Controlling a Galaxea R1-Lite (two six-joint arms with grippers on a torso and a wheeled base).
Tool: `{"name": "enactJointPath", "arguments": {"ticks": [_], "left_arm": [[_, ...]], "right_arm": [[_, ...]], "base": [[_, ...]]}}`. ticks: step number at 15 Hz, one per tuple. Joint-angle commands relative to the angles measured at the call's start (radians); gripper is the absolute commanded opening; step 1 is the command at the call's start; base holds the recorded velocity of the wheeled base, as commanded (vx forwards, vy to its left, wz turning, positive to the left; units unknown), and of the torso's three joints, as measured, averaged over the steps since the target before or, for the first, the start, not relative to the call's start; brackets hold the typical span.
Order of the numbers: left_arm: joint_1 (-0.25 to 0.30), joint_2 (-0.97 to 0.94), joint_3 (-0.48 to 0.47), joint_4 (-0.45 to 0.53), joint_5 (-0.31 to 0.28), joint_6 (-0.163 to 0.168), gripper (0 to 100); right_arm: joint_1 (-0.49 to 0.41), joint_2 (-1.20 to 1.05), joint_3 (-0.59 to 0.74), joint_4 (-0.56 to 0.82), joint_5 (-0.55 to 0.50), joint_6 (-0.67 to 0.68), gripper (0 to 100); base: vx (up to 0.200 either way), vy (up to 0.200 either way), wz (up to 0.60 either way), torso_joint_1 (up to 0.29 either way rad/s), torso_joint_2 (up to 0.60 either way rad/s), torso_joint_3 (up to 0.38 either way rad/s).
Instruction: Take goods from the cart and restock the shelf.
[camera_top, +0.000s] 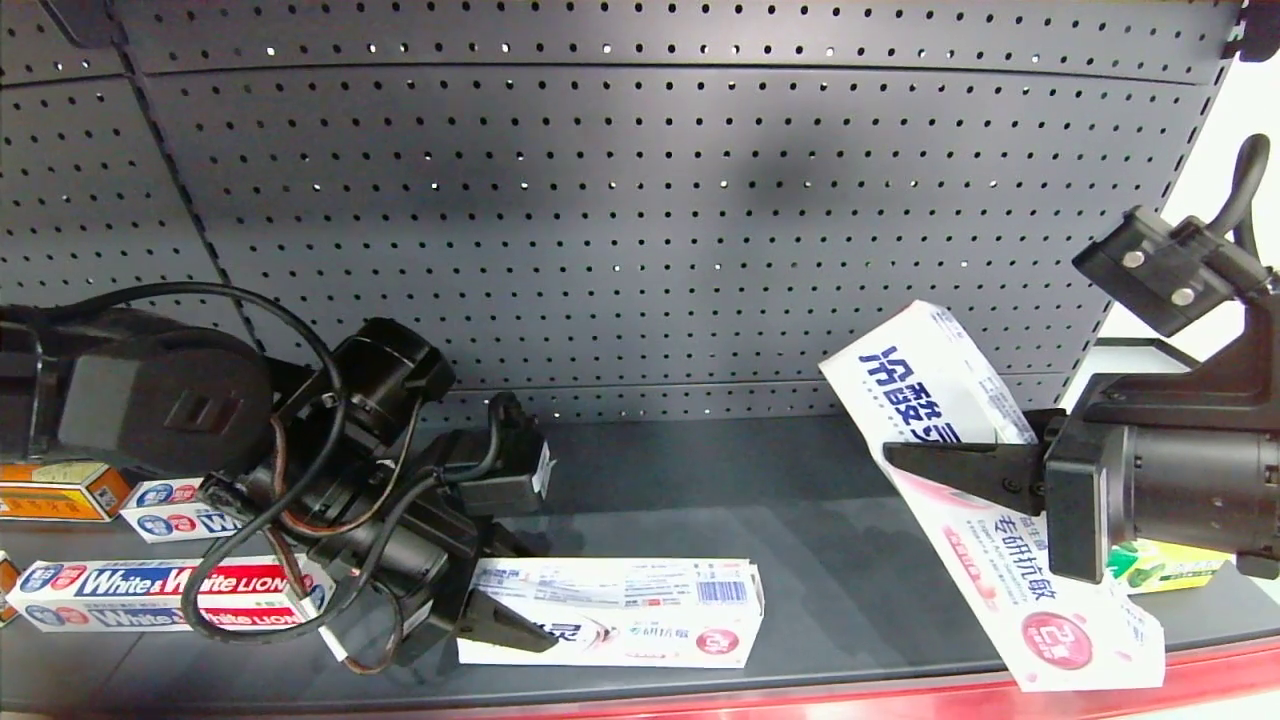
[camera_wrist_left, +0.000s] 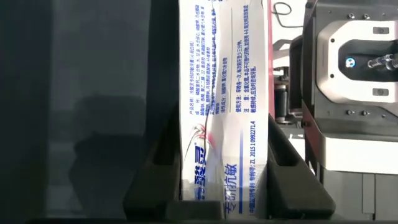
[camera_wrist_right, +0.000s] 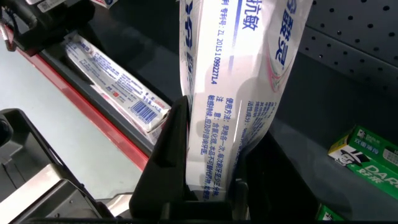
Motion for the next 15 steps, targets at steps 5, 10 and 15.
{"name": "enactJointPath", "arguments": {"ticks": [5,10,15], "left_arm": [[-0.001,-0.007,0.042,0.000,0.001,0.000,0],[-0.001,-0.007,0.032,-0.023,0.005,0.000,100],[0.016,-0.091,-0.009,-0.038,0.007,-0.011,100]], "right_arm": [[-0.002,0.000,0.002,0.000,0.000,0.000,0],[-0.003,0.000,0.002,0.000,0.000,0.000,0],[-0.002,0.008,0.003,0.000,0.000,0.000,0]], "base": [[0.000,0.000,0.00,0.000,0.00,0.000],[0.000,0.000,0.00,0.000,0.00,0.000],[0.000,0.000,0.00,0.000,0.00,0.000]]}}
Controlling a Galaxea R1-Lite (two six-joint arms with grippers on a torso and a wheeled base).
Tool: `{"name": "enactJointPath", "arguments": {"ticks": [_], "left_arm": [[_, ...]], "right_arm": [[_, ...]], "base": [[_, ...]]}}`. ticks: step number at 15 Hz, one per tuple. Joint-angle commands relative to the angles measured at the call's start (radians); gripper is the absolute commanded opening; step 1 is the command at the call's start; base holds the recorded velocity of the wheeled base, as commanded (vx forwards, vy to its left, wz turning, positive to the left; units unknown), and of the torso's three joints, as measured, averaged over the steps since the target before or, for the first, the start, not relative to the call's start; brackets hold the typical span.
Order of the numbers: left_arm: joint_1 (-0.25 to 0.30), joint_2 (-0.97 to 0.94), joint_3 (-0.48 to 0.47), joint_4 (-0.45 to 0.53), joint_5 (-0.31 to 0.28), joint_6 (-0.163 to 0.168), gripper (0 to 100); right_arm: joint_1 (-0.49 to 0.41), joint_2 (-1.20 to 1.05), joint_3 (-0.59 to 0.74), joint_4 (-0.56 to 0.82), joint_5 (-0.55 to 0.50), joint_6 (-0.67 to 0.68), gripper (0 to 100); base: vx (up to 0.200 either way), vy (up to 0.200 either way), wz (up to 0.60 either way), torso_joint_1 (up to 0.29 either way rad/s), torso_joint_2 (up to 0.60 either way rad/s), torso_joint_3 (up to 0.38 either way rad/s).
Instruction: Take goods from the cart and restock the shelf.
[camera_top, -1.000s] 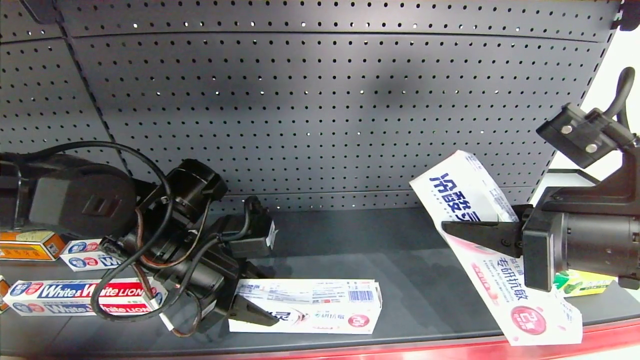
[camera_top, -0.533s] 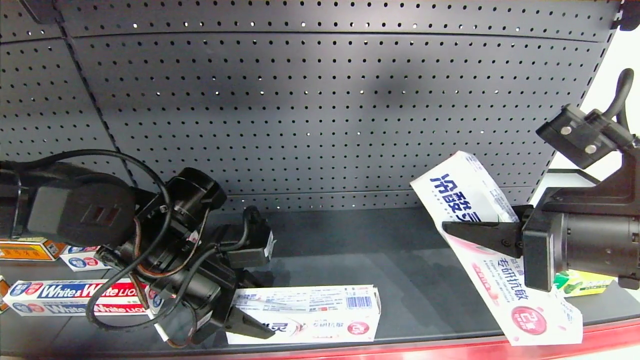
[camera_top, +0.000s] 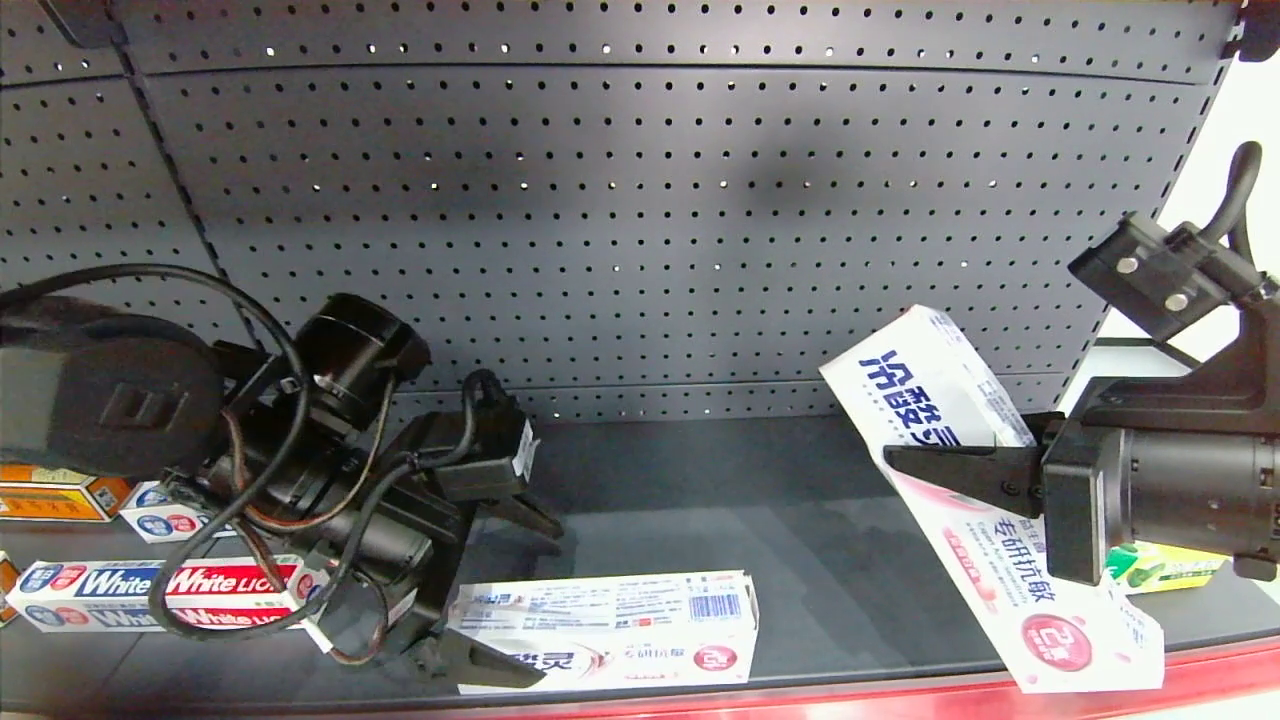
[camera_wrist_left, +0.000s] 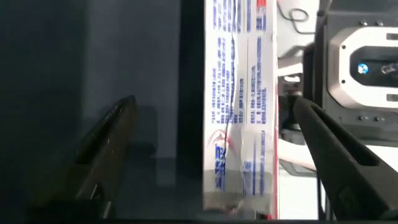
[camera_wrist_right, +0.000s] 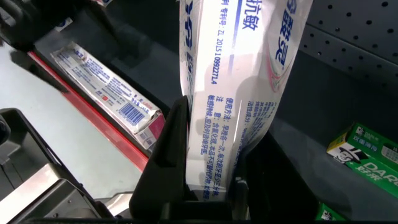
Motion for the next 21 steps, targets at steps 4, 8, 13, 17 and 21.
{"name": "enactJointPath", "arguments": {"ticks": [4,8,13,17,21], "left_arm": [[0.127,-0.168,-0.033,-0.011,-0.007,-0.021,100],[0.337,-0.498,0.186,-0.092,-0.003,-0.065,100],[0.558,-0.809,0.646,-0.690,0.105,-0.553,100],[0.562,-0.900,0.892,-0.948,0.339,-0.786,100],[0.561,-1.139,1.111,-0.991,0.474,-0.895,100]], "right_arm": [[-0.005,0.009,0.000,0.000,-0.003,-0.002,0],[-0.013,0.026,0.002,0.000,0.000,-0.003,0],[-0.013,0.047,0.005,-0.017,0.000,-0.006,0],[-0.015,0.044,0.026,-0.021,-0.001,-0.006,0],[-0.013,0.044,0.051,-0.034,-0.001,-0.006,0]], "base": [[0.000,0.000,0.00,0.000,0.00,0.000],[0.000,0.000,0.00,0.000,0.00,0.000],[0.000,0.000,0.00,0.000,0.00,0.000],[0.000,0.000,0.00,0.000,0.00,0.000],[0.000,0.000,0.00,0.000,0.00,0.000]]}}
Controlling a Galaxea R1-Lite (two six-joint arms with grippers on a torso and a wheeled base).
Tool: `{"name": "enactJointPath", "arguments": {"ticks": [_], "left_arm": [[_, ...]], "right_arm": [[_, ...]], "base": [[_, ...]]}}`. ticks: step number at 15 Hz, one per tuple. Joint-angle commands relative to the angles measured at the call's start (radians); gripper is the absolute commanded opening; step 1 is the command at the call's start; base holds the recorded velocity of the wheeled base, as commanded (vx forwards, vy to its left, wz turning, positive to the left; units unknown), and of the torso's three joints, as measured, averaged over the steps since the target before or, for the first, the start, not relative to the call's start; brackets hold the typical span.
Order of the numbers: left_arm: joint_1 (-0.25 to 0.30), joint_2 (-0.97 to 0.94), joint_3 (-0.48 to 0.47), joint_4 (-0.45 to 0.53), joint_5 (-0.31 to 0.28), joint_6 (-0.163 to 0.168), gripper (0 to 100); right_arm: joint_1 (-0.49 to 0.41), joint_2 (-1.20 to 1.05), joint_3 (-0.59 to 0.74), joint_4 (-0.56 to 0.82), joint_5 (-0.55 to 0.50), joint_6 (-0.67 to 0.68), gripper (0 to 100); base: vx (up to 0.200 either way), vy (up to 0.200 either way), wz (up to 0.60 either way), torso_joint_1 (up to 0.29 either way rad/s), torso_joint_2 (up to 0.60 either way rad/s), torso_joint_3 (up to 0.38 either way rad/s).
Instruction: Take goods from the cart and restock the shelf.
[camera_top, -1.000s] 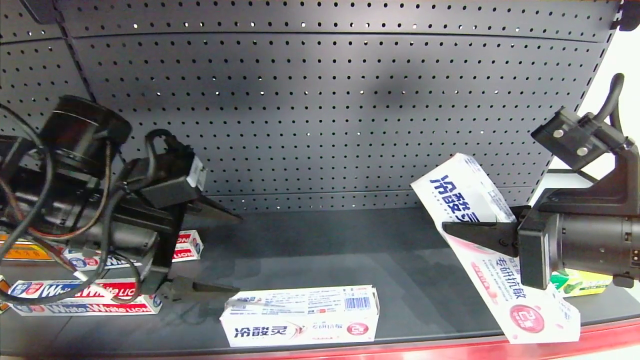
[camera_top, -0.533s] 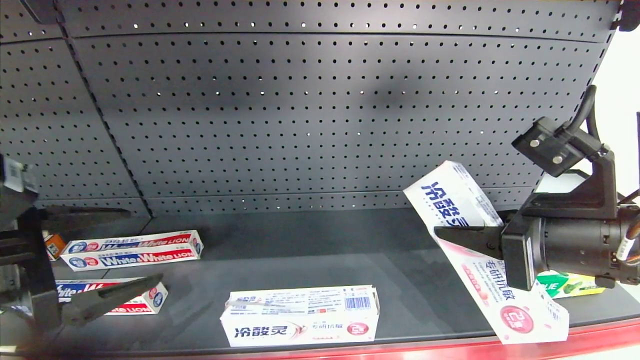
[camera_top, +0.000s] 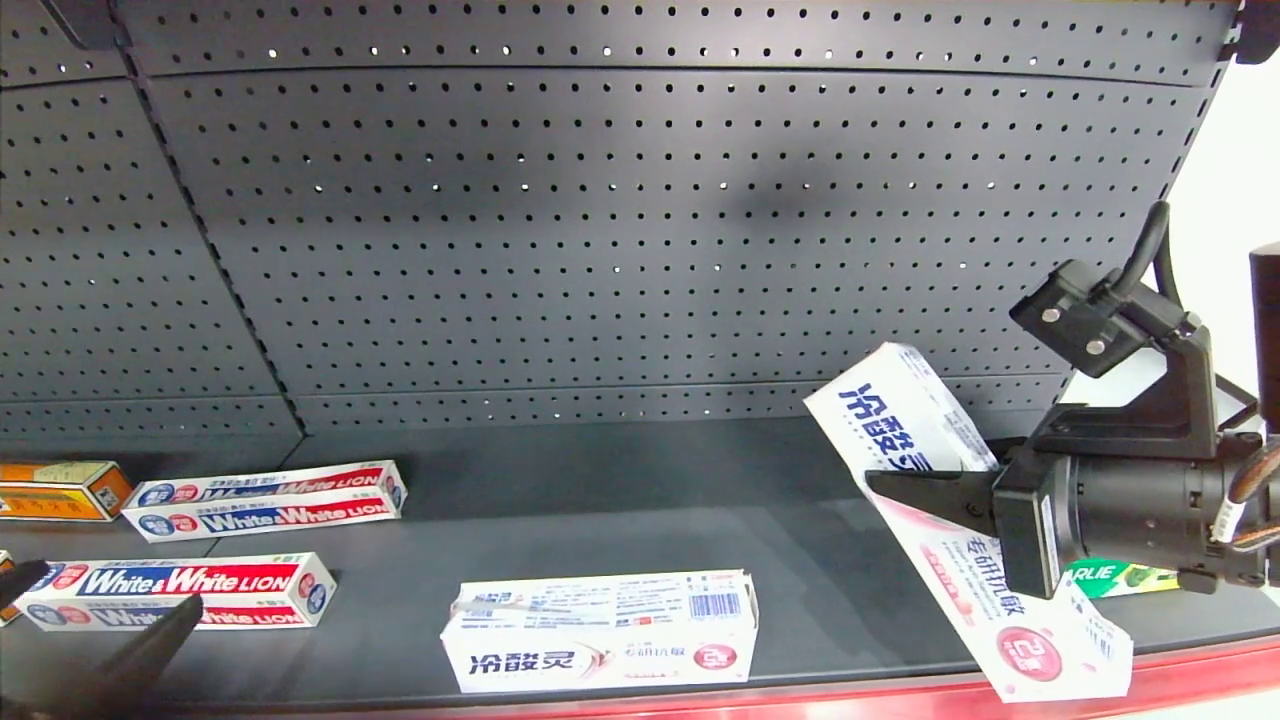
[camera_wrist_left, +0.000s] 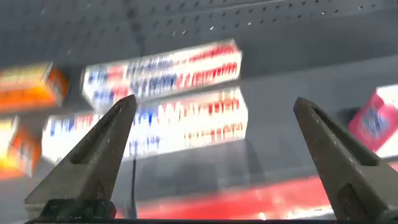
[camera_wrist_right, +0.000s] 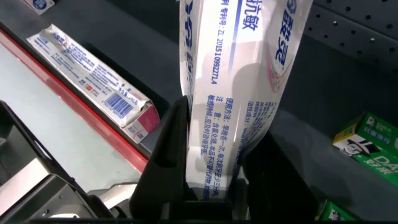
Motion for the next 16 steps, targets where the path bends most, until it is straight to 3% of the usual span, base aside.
{"name": "enactJointPath", "arguments": {"ticks": [1,6,10,13,16], "left_arm": [[0.002,-0.216,0.142,0.013,0.039,-0.039,100],[0.006,-0.444,0.163,0.256,0.070,-0.042,100],[0.008,-0.651,0.162,0.460,0.205,-0.042,100],[0.016,-0.660,0.163,0.458,0.290,-0.051,100],[0.014,-0.660,0.179,0.423,0.284,-0.038,100]], "right_arm": [[0.002,0.003,0.019,-0.012,0.001,-0.002,0],[0.006,0.024,0.025,-0.021,0.002,-0.002,0],[0.005,0.023,0.030,-0.021,0.002,-0.002,0],[0.005,0.024,0.035,-0.021,0.002,-0.002,0],[0.008,0.024,0.052,-0.044,0.004,-0.002,0]], "base": [[0.000,0.000,0.00,0.000,0.00,0.000],[0.000,0.000,0.00,0.000,0.00,0.000],[0.000,0.000,0.00,0.000,0.00,0.000],[0.000,0.000,0.00,0.000,0.00,0.000],[0.000,0.000,0.00,0.000,0.00,0.000]]}}
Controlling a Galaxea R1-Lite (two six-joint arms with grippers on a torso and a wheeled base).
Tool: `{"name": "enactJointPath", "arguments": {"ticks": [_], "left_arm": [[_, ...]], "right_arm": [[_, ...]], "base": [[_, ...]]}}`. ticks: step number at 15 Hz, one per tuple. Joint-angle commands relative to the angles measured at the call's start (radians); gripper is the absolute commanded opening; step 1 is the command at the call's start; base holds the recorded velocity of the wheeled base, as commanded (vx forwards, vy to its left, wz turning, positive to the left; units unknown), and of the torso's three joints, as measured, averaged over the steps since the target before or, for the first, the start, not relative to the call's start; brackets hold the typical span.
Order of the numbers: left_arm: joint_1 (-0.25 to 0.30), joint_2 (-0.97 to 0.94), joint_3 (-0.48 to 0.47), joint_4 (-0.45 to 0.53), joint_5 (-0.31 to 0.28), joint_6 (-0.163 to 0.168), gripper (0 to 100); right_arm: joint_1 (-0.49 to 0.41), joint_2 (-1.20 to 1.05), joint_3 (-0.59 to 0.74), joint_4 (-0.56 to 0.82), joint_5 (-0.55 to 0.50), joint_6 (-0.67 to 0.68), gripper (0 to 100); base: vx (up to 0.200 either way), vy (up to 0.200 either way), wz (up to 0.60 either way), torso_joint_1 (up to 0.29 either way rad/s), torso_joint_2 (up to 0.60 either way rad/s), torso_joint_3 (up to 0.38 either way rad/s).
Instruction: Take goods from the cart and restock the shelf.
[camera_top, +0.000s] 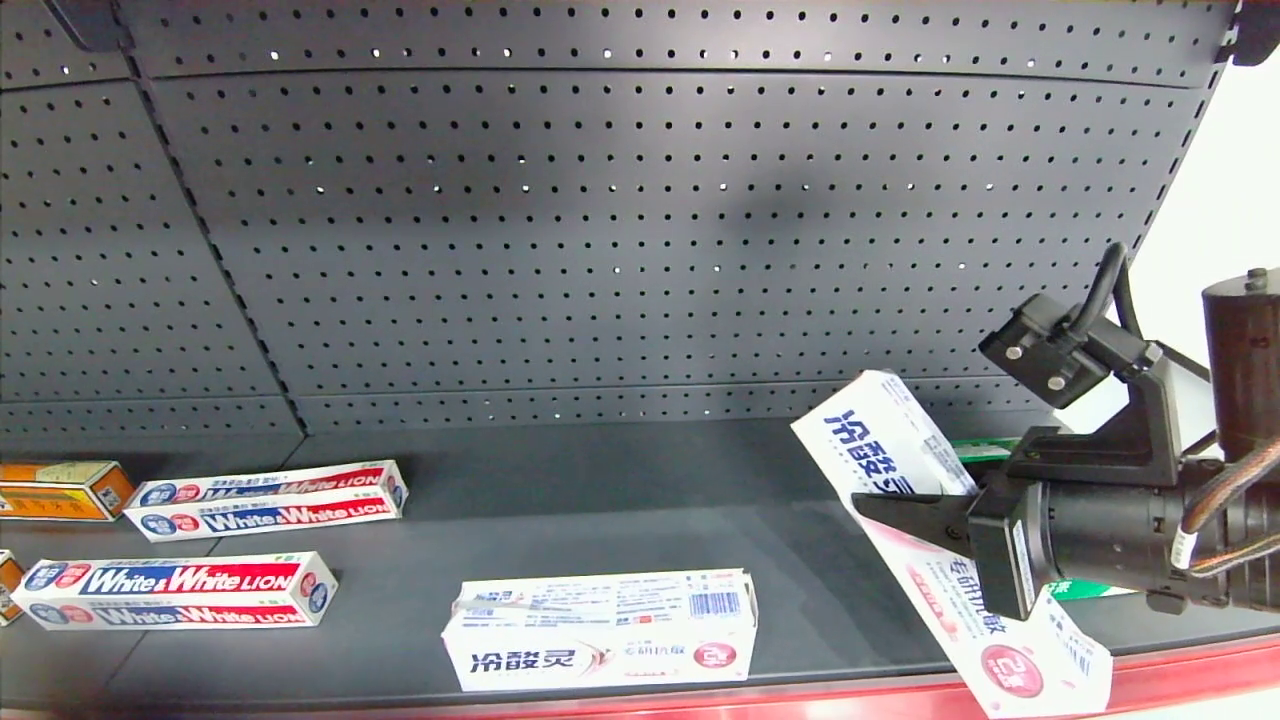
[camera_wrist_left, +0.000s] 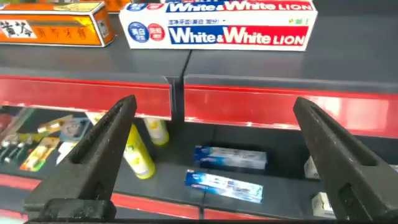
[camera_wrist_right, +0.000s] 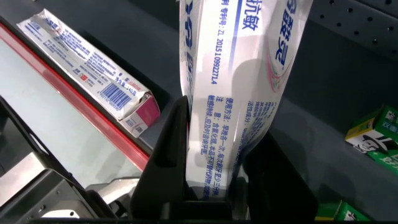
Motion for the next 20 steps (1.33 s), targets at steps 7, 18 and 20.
{"name": "enactJointPath", "arguments": {"ticks": [7,18,20], "left_arm": [[-0.002,-0.008,0.004,-0.003,-0.048,-0.030,100],[-0.209,-0.090,0.004,-0.004,-0.044,-0.033,100],[-0.209,-0.090,0.004,-0.004,-0.043,-0.033,100]], "right_arm": [[0.002,0.019,0.005,-0.012,0.014,-0.002,0],[0.003,0.033,0.017,-0.044,0.043,-0.016,0],[-0.003,0.048,0.005,-0.044,0.044,-0.060,0]], "base": [[0.000,0.000,0.00,0.000,0.00,0.000],[0.000,0.000,0.00,0.000,0.00,0.000],[0.000,0.000,0.00,0.000,0.00,0.000]]}}
